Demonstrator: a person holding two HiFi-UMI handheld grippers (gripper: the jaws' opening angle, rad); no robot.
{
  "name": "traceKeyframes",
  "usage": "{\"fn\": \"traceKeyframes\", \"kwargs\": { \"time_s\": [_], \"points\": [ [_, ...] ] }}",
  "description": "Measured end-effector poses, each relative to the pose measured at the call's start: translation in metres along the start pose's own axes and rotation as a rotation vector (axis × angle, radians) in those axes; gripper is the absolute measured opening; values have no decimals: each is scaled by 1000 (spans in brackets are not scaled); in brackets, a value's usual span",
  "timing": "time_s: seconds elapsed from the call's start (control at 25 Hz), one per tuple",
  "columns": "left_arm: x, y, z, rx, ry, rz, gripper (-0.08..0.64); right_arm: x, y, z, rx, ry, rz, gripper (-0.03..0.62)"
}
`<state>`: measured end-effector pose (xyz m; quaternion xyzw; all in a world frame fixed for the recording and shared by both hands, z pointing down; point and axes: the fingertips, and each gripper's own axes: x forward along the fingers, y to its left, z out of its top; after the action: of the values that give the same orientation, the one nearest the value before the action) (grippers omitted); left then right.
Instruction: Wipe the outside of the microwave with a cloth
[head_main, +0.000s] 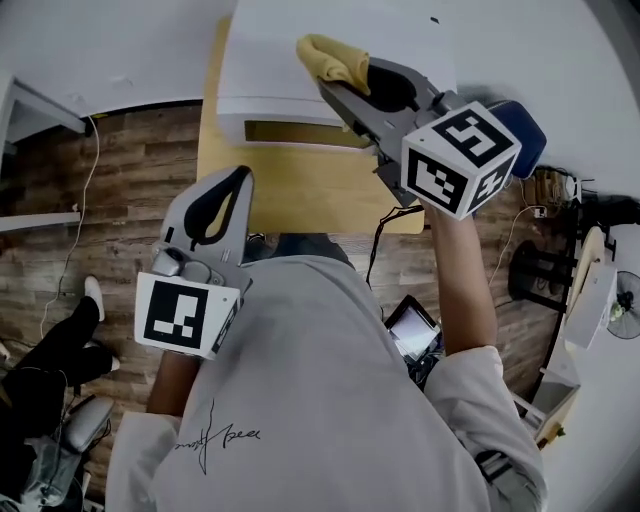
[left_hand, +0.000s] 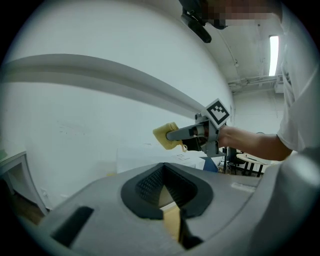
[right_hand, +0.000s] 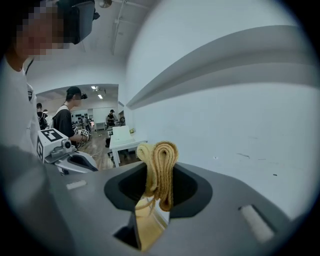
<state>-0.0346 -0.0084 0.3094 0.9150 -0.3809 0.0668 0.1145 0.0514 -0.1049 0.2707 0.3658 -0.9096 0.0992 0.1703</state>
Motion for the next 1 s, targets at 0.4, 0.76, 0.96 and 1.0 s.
{"fn": "traceKeyframes", "kwargs": {
  "time_s": [0.4, 0.76, 0.96, 1.0],
  "points": [
    [22, 9, 4, -9, 8, 0, -6, -60, -1, -27, 70, -64, -93, 126],
    [25, 16, 2, -26, 9, 9, -6, -96, 1, -64, 158, -72, -204, 123],
    [22, 17, -6, -36, 21, 21, -6, -108, 11, -81, 193, -66, -219, 121],
    [22, 17, -7, -39, 23, 23, -6, -109, 13, -83, 194, -64, -221, 121]
  ]
}}
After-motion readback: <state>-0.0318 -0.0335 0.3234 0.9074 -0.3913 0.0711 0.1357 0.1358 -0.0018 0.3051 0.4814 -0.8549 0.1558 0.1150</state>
